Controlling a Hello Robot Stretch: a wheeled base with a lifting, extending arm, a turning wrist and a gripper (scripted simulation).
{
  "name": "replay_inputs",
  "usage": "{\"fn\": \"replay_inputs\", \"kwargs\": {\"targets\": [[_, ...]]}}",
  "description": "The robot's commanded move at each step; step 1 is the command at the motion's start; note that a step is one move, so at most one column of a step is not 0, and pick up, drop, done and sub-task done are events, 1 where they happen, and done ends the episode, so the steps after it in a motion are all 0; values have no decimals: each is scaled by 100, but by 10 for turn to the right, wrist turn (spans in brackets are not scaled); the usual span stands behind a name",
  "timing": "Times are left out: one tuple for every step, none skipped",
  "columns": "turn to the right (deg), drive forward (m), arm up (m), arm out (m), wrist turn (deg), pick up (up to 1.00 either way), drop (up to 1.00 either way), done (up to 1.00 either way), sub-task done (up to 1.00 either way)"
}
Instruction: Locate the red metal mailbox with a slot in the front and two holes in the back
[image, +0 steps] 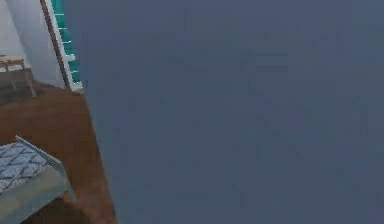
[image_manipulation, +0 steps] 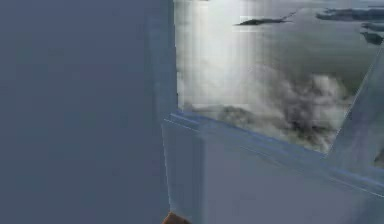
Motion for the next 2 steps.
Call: {"fn": "replay_inputs", "kwargs": {"targets": [[-420, 0, 0, 0, 0, 0, 0, 0, 0], [0, 100, 0, 0, 0, 0, 0, 0, 0]]}}
